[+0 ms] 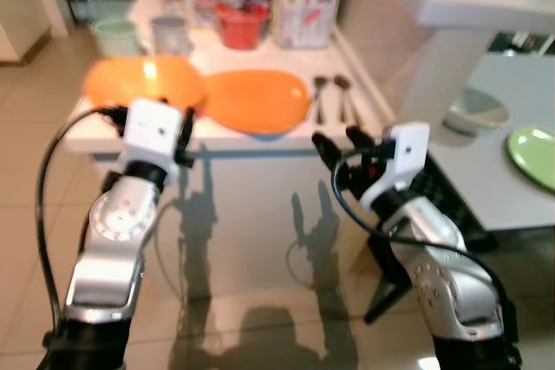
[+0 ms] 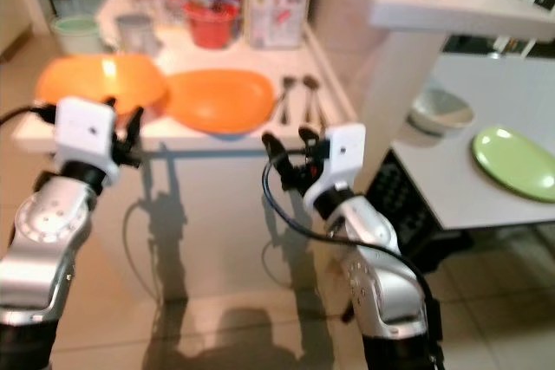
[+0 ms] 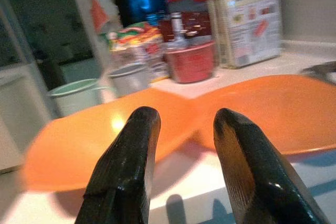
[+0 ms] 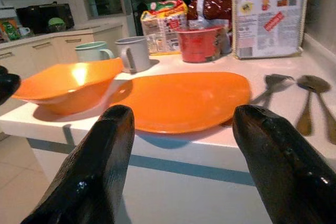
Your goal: Setting the table
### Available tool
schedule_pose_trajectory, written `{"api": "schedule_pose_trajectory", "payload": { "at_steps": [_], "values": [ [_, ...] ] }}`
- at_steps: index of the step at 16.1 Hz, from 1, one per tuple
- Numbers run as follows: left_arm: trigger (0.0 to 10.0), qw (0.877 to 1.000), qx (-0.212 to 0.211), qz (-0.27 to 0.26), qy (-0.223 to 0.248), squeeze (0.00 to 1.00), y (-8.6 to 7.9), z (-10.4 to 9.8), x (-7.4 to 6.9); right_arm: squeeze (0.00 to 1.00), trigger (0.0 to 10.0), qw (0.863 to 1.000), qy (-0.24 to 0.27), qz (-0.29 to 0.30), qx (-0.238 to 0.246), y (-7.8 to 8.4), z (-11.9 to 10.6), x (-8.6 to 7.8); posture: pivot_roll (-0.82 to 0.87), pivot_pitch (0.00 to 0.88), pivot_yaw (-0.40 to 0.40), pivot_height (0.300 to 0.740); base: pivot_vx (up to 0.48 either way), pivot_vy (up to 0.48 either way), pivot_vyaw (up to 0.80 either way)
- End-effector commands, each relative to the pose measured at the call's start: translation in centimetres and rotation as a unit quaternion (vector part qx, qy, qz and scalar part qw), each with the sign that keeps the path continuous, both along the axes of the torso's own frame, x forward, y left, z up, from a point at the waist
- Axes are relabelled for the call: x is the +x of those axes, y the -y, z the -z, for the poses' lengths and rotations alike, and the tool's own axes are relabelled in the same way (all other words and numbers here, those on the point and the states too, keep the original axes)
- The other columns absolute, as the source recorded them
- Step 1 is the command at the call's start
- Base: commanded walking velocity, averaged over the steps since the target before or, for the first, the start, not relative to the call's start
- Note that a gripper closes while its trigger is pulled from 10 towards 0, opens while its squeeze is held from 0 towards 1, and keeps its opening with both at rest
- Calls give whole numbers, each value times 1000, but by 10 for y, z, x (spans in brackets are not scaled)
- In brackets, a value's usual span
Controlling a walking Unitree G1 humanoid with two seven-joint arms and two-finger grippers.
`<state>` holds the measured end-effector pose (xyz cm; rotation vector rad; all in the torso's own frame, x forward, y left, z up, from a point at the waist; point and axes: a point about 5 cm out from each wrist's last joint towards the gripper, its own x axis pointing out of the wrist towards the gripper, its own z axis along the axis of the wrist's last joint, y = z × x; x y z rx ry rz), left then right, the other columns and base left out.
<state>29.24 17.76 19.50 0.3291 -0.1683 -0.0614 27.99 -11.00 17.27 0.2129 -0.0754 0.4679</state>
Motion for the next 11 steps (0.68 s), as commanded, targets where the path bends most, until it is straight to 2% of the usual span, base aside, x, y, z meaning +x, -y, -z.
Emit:
{"api": "schedule_pose_trajectory", "payload": {
  "at_steps": [1, 3, 6, 8, 11],
  "values": [
    [10000, 1000, -2, -4, 1, 0, 7, 0, 3, 0, 10000, 1000, -1, 19, -9, 10, -2, 1, 22, 0, -80, 740, 0, -480, 0],
    [10000, 1000, -15, -15, 2, 0, 9, -1, 6, 0, 10000, 1000, 9, 12, -17, 10, -8, 3, 43, 0, -90, 740, 0, -480, 0],
    [10000, 999, -33, -22, 15, 0, 14, -6, 5, 0, 10000, 999, 22, 39, -28, 13, -18, 14, 78, 0, -109, 740, 0, 0, 0],
    [10000, 999, -14, -24, 17, 0, 14, -8, 6, 0, 10000, 998, 20, 55, -29, 12, -21, 19, 85, 0, -116, 740, 0, 0, 0],
    [10000, 999, -26, -19, 25, 0, 16, -11, 7, 0, 10000, 997, 13, 73, -36, 16, -21, 23, 83, 0, -126, 740, 0, 0, 0]
  ]
}}
